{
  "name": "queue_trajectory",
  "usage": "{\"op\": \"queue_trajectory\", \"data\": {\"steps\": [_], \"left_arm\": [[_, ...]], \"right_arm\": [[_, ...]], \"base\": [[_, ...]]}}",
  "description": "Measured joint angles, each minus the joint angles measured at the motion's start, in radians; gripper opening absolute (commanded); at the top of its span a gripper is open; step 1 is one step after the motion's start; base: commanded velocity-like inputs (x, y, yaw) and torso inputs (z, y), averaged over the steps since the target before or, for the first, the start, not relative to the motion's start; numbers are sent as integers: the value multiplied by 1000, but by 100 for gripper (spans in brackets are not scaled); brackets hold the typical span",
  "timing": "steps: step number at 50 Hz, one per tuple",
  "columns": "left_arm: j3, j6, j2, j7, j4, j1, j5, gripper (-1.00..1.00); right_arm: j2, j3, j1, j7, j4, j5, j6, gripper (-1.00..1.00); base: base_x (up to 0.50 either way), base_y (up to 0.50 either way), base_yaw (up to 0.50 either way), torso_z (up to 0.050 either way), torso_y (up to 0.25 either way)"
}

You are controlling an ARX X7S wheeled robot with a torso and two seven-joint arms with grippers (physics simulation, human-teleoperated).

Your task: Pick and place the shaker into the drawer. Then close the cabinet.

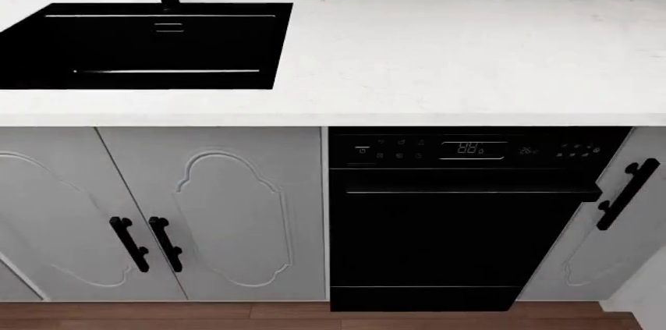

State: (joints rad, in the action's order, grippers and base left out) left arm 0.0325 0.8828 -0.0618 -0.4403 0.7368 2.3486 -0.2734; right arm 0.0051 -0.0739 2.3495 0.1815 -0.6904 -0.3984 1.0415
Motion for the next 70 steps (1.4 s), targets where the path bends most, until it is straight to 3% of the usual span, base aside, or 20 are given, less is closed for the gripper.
{"op": "queue_trajectory", "data": {"steps": [19, 70], "left_arm": [[-15, -44, -8, 63, -42, 7, 46, 100], [-14, 8, -5, 10, -90, 8, -12, 100]], "right_arm": [[-4, 17, 6, -15, 60, -3, -97, 100], [-5, -4, 7, 61, 105, -60, -30, 100]], "base": [[9, 0, 0, 0, 0], [500, -1, 0, 0, 1]]}}
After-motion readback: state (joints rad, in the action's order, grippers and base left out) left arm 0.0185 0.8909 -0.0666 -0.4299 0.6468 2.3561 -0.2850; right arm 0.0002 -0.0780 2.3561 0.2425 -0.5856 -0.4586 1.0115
